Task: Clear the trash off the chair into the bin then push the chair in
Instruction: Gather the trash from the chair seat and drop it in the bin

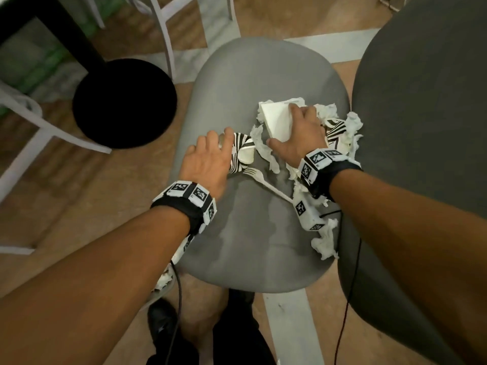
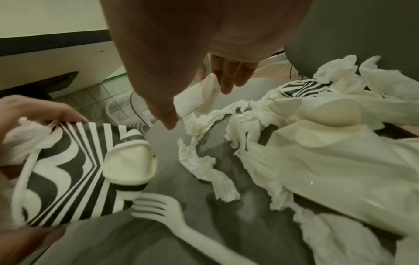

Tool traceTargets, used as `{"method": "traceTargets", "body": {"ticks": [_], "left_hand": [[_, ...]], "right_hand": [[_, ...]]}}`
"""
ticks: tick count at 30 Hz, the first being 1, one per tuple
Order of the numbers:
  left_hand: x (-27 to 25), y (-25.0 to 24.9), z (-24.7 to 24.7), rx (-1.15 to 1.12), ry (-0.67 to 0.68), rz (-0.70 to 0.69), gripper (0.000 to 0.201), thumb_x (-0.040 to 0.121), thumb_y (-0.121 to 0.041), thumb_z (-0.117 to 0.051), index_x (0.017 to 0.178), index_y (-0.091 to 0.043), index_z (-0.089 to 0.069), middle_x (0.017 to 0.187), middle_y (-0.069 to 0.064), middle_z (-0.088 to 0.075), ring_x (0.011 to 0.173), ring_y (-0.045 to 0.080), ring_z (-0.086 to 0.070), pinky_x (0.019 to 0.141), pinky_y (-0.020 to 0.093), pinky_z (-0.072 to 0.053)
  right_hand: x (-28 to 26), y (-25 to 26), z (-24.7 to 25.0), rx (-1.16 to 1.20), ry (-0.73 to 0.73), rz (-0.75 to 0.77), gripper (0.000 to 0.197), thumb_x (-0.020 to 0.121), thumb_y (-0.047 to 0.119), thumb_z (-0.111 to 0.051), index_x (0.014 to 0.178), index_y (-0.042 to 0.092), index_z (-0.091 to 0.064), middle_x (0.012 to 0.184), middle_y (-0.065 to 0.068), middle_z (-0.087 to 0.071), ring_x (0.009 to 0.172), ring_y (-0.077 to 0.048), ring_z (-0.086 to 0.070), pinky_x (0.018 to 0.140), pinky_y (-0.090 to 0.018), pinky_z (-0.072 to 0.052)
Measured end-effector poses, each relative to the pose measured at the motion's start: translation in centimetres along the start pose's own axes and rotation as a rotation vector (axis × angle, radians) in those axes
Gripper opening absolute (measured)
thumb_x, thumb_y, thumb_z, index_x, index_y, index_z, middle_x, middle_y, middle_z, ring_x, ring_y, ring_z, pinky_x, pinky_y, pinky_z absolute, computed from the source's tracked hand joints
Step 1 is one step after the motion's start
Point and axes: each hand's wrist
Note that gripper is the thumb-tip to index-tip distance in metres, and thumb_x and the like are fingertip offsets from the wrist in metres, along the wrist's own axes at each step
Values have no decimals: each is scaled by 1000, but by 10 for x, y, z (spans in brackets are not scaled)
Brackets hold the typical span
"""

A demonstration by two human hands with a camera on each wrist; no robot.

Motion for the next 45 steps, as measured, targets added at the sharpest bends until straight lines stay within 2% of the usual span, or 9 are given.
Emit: {"method": "traceTargets", "body": {"ticks": [7,12,17,24,29,32,36,41,45], "left_hand": [[-44,42,-22,-465,103,150,102,62,-32,-78,143,-17,-18,126,13,-45,115,34,-49,90,48,-50],[-113,99,-48,-654,120,226,97,56,-42,-73,137,-22,-25,120,6,-50,100,29,-56,80,47,-54],[-214,180,-90,-574,279,383,93,59,-57,-73,137,-27,-32,122,-2,-56,101,22,-62,73,34,-52],[-277,224,-186,-482,555,545,105,60,-54,-77,143,-14,-26,135,12,-48,115,33,-57,89,44,-53],[-299,217,-233,-660,556,587,121,60,-57,-74,153,-20,-5,149,16,-34,123,36,-51,91,45,-53],[-304,211,-235,-773,525,579,130,63,-56,-79,155,-28,9,159,11,-18,135,34,-42,98,44,-49],[-300,216,-222,-770,566,575,109,73,-49,-72,156,-28,-3,155,8,-34,132,31,-48,102,43,-47],[-251,225,-165,-620,473,516,59,86,-30,-59,139,-21,-35,122,6,-62,107,31,-62,89,44,-53],[-191,222,-108,-531,392,417,46,88,-26,-51,133,-18,-43,105,6,-65,95,30,-64,82,43,-54]], "right_hand": [[-51,57,-32,185,112,-12,82,75,52,-73,140,15,-39,135,-13,-40,122,-32,-50,104,-35,-40],[-101,134,-77,276,230,49,78,76,44,-75,140,17,-40,131,-9,-44,116,-28,-53,98,-31,-40],[-171,206,-151,283,444,150,80,75,37,-78,142,20,-39,131,-6,-43,115,-25,-53,100,-32,-42],[-225,229,-260,15,754,90,80,80,26,-75,143,8,-29,143,-16,-38,129,-34,-47,99,-37,-43],[-237,217,-314,-109,834,102,100,70,51,-79,145,12,-26,147,-13,-35,128,-34,-49,101,-42,-47],[-241,216,-323,-174,904,191,107,64,69,-67,149,17,-28,149,-8,-39,130,-30,-51,99,-38,-48],[-233,208,-314,-154,937,148,64,84,47,-65,137,18,-44,133,-6,-59,113,-26,-61,91,-33,-50],[-212,226,-267,182,924,70,33,88,35,-66,117,23,-60,102,6,-72,100,-16,-66,91,-30,-50],[-181,234,-211,354,771,107,25,90,28,-61,113,17,-64,104,-1,-72,100,-20,-67,92,-32,-52]]}}
Point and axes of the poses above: each hand's wrist, its own x-axis towards the middle knuckle, its own z-axis out of the back of the hand, y = z × x
